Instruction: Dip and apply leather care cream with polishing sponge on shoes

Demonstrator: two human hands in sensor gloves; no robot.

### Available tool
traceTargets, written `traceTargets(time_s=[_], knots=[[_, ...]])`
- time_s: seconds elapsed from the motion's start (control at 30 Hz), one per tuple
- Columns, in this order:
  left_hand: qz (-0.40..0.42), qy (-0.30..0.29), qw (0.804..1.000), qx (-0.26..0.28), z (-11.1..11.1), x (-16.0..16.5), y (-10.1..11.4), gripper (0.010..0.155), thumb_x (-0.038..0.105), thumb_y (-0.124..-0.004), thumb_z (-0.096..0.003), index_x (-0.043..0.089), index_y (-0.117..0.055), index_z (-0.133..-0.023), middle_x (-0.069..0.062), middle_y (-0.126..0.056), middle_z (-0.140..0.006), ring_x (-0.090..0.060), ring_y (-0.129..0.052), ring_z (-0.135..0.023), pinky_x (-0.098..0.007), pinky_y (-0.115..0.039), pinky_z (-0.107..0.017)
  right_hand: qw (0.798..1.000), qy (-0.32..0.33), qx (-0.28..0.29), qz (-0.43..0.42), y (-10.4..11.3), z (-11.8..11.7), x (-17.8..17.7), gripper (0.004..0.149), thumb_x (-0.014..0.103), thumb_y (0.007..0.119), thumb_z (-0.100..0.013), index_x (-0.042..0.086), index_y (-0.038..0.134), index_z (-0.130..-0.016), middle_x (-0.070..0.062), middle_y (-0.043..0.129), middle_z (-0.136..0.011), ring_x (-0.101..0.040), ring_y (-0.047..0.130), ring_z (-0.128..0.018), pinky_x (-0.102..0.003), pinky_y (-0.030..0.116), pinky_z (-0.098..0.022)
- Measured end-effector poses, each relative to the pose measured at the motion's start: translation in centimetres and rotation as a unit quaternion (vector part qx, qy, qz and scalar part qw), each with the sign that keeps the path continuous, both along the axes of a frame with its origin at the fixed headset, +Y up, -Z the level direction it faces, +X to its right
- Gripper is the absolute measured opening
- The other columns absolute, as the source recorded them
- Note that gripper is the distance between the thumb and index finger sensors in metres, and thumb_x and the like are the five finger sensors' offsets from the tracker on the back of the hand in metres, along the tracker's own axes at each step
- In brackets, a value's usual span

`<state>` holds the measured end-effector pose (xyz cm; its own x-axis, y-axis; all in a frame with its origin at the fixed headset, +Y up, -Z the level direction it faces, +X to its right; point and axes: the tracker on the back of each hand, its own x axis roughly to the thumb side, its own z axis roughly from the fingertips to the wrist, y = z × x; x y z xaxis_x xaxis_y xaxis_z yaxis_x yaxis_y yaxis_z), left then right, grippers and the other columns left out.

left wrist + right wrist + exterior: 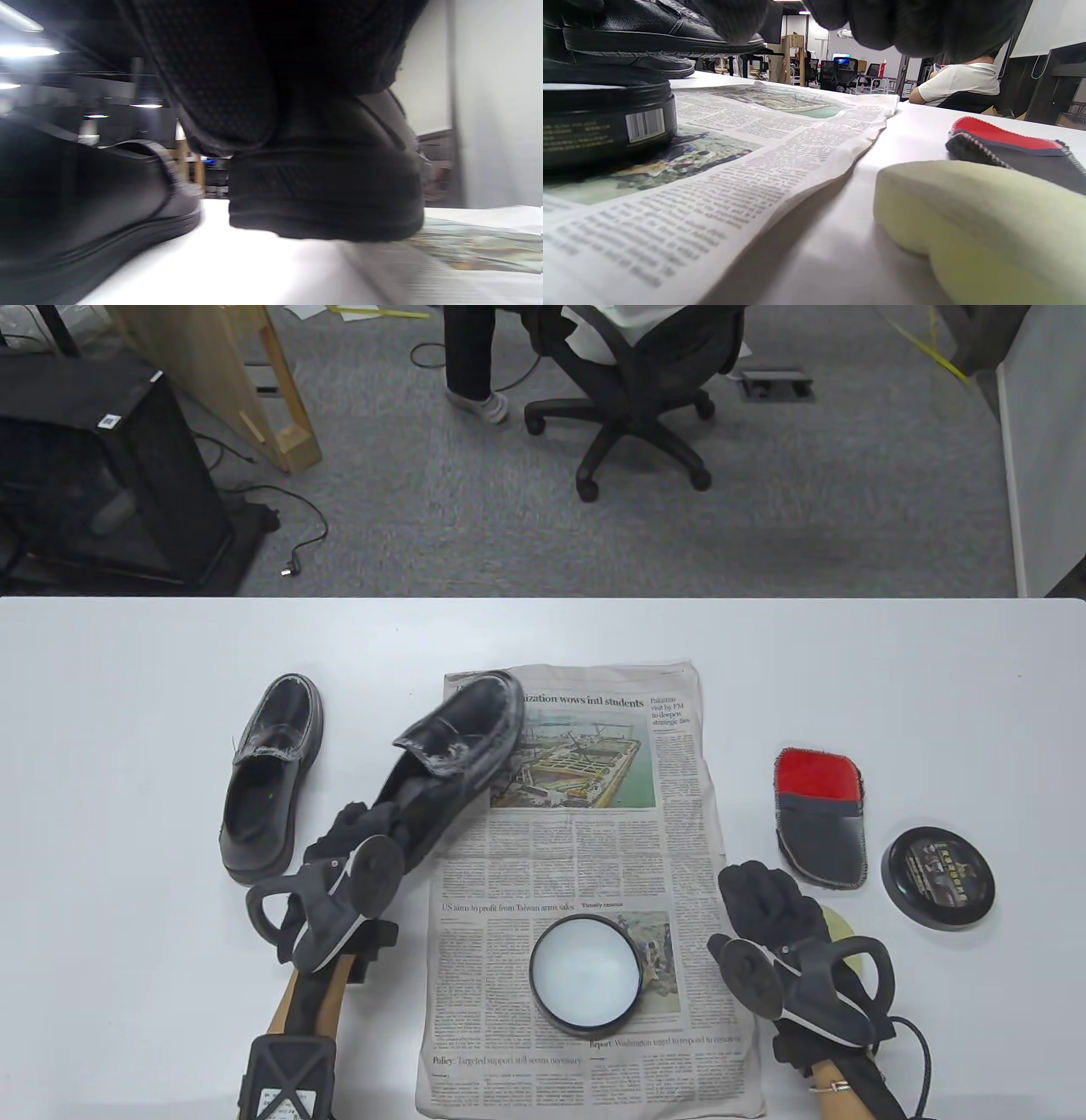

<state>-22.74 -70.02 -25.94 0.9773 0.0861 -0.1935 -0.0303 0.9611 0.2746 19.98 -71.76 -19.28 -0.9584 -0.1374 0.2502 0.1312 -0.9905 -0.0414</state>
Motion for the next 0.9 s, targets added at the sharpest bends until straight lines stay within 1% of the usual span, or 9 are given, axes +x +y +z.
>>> traceTargets(time_s=[0.07, 0.27, 0.5, 0.6, 0.67, 0.73, 0.8, 0.87, 0.9], knots=[[0.006, 0.034, 0.999, -0.003, -0.4, -1.1, -0.7, 0.04, 0.045, -0.083, -0.0503, 0.027, -0.09, -0.086, -0.016, -0.1, -0.083, -0.027, -0.107, -0.059, -0.02, -0.098, -0.034, 1.0, 0.001, -0.002, 0.002, -0.1, -0.1, -0.1, 0.075, 0.054, 0.058, -0.057, 0.011, 0.039, -0.116, -0.02, 0.051, -0.117, -0.048, 0.061, -0.103, -0.057, 0.066, -0.069], [-0.067, 0.107, 0.992, -0.025, -1.2, -2.5, -2.5, 0.041, 0.045, -0.083, -0.0515, 0.025, -0.091, -0.086, -0.016, -0.1, -0.083, -0.027, -0.106, -0.059, -0.02, -0.098, -0.034, 1.0, 0.002, -0.012, -0.004, -0.2, -0.1, 0.0, 0.076, 0.054, 0.058, -0.057, 0.011, 0.038, -0.116, -0.02, 0.05, -0.117, -0.048, 0.061, -0.103, -0.057, 0.065, -0.069], [-0.103, 0.112, 0.985, -0.08, -1.4, -2.4, -2.9, 0.048, 0.054, -0.077, -0.0518, 0.027, -0.086, -0.092, -0.014, -0.094, -0.093, -0.025, -0.103, -0.066, -0.022, -0.093, -0.042, 1.0, 0.008, -0.017, 0.002, -0.4, -0.1, -0.3, 0.075, 0.054, 0.058, -0.057, 0.011, 0.038, -0.116, -0.02, 0.05, -0.117, -0.048, 0.06, -0.103, -0.058, 0.064, -0.07], [-0.117, 0.116, 0.986, -0.03, -0.7, -2.5, -1.9, 0.055, 0.059, -0.074, -0.051, 0.03, -0.08, -0.097, -0.01, -0.091, -0.097, -0.022, -0.1, -0.07, -0.025, -0.089, -0.046, 1.0, 0.009, -0.018, 0.003, -0.4, -0.1, -0.3, 0.075, 0.054, 0.058, -0.057, 0.011, 0.038, -0.116, -0.02, 0.05, -0.117, -0.048, 0.061, -0.103, -0.058, 0.065, -0.07], [-0.108, 0.134, 0.985, 0.005, -0.3, -3.0, -0.9, 0.052, 0.055, -0.073, -0.0538, 0.028, -0.077, -0.099, -0.008, -0.088, -0.099, -0.02, -0.097, -0.07, -0.025, -0.087, -0.048, 1.0, 0.008, -0.016, 0.002, -0.4, -0.1, -0.3, 0.075, 0.054, 0.058, -0.057, 0.011, 0.038, -0.116, -0.02, 0.05, -0.117, -0.048, 0.061, -0.103, -0.058, 0.065, -0.07], [-0.085, 0.162, 0.983, 0.014, 0.0, -4.2, -0.3, 0.051, 0.049, -0.073, -0.0575, 0.027, -0.071, -0.104, -0.011, -0.08, -0.107, -0.025, -0.09, -0.081, -0.031, -0.085, -0.053, 1.0, 0.006, -0.011, 0.002, -0.4, -0.1, -0.2, 0.075, 0.054, 0.058, -0.057, 0.011, 0.038, -0.116, -0.02, 0.05, -0.117, -0.048, 0.061, -0.103, -0.058, 0.065, -0.069], [-0.077, 0.181, 0.98, -0.029, -0.2, -5.4, -0.6, 0.051, 0.043, -0.072, -0.0606, 0.026, -0.067, -0.108, -0.021, -0.066, -0.116, -0.036, -0.08, -0.093, -0.041, -0.082, -0.059, 1.0, 0.005, -0.01, 0.003, -0.4, -0.1, -0.2, 0.075, 0.054, 0.058, -0.057, 0.011, 0.038, -0.116, -0.021, 0.05, -0.117, -0.048, 0.061, -0.103, -0.058, 0.065, -0.069], [-0.049, 0.193, 0.971, -0.133, -0.7, -7.2, -2.0, 0.054, 0.043, -0.071, -0.0614, 0.025, -0.064, -0.112, -0.027, -0.06, -0.119, -0.045, -0.076, -0.097, -0.047, -0.083, -0.06, 1.0, 0.004, -0.01, 0.005, -0.5, -0.1, -0.3, 0.075, 0.054, 0.058, -0.057, 0.011, 0.039, -0.116, -0.021, 0.051, -0.117, -0.048, 0.061, -0.103, -0.058, 0.065, -0.069], [-0.028, 0.196, 0.968, -0.156, -0.8, -7.9, -2.6, 0.054, 0.044, -0.071, -0.0613, 0.025, -0.063, -0.112, -0.028, -0.06, -0.12, -0.046, -0.077, -0.096, -0.046, -0.085, -0.058, 1.0, 0.003, -0.011, 0.006, -0.5, -0.2, -0.3, 0.075, 0.054, 0.058, -0.057, 0.011, 0.039, -0.116, -0.021, 0.051, -0.117, -0.048, 0.061, -0.103, -0.058, 0.065, -0.069]])
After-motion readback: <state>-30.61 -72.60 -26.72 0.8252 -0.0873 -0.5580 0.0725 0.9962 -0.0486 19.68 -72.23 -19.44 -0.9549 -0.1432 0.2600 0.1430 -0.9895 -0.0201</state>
